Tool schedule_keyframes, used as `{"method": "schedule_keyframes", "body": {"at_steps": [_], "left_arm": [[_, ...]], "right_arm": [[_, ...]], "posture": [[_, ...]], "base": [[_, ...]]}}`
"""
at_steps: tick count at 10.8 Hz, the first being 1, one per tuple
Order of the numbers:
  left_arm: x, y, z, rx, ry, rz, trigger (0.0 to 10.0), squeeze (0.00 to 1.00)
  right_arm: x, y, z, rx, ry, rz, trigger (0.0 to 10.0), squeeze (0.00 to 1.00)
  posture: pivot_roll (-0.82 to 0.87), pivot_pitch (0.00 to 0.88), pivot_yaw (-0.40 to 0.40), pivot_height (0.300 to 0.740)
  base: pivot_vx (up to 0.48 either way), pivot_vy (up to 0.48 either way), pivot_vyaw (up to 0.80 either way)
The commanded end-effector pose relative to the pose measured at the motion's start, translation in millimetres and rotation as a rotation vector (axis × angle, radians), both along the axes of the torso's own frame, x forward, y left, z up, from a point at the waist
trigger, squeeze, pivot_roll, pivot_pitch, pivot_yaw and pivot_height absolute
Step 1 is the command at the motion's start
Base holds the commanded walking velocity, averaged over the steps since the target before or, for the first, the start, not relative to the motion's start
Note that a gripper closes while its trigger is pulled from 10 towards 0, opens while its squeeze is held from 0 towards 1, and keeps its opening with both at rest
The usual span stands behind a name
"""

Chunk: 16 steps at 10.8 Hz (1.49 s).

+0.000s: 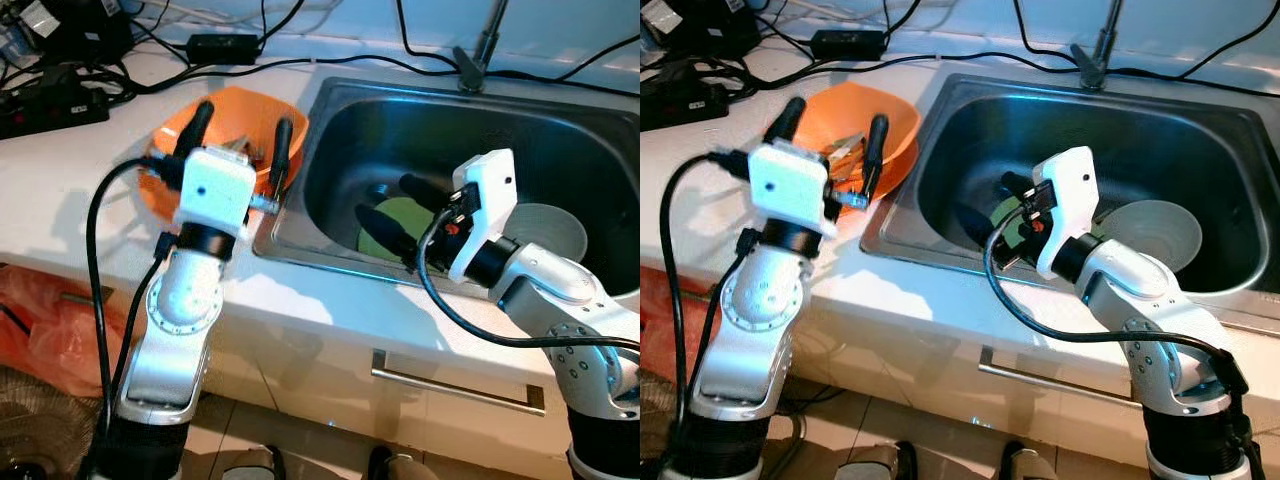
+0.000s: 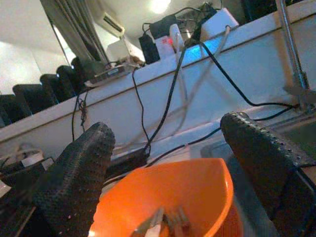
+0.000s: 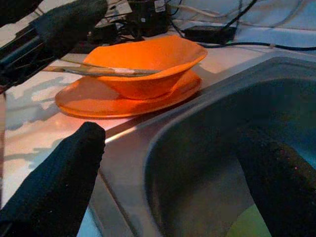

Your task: Kitchen organization

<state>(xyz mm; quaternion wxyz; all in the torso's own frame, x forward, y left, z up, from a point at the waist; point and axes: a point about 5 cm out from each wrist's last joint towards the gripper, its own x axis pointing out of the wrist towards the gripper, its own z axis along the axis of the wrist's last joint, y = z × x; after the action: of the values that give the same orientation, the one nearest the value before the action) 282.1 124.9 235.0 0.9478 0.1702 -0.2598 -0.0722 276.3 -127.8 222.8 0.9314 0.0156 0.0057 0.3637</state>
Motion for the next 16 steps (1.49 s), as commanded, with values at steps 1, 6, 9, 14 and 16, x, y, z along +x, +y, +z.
{"method": "schedule_keyframes", "body": {"at_steps": [1,6,9,14,16], "left_arm": [[-2.4,-2.7,7,0.008,-0.023,-0.013,10.0,0.0],[-18.5,23.0,0,0.038,-0.042,0.074,10.0,0.0],[-19.7,29.9,-19,0.079,0.006,0.095,10.0,0.0],[-5.3,31.1,-39,0.078,0.058,0.131,10.0,0.0],[0.4,35.3,-34,0.072,0.036,0.161,10.0,0.0]], "right_arm": [[0.5,1.7,1,-0.007,-0.01,0.017,10.0,0.0],[0.2,3.5,-2,-0.004,0.007,0.044,10.0,0.0],[-5.5,0.8,-5,-0.003,0.035,0.078,10.0,0.0],[-8.7,2.2,-6,-0.025,0.04,0.113,10.0,0.0],[-8.9,0.7,-6,-0.029,0.039,0.107,10.0,0.0]], "posture": [[0.02,0.131,0.022,0.74],[0.03,0.125,0.013,0.74],[0.03,0.123,0.014,0.74],[0.01,0.118,0.007,0.74],[0.01,0.121,0.007,0.74]], "base": [[0.0,0.0,0.0],[0.0,0.0,0.0],[0.0,0.0,0.0],[0.0,0.0,0.0],[0.0,0.0,0.0]]}}
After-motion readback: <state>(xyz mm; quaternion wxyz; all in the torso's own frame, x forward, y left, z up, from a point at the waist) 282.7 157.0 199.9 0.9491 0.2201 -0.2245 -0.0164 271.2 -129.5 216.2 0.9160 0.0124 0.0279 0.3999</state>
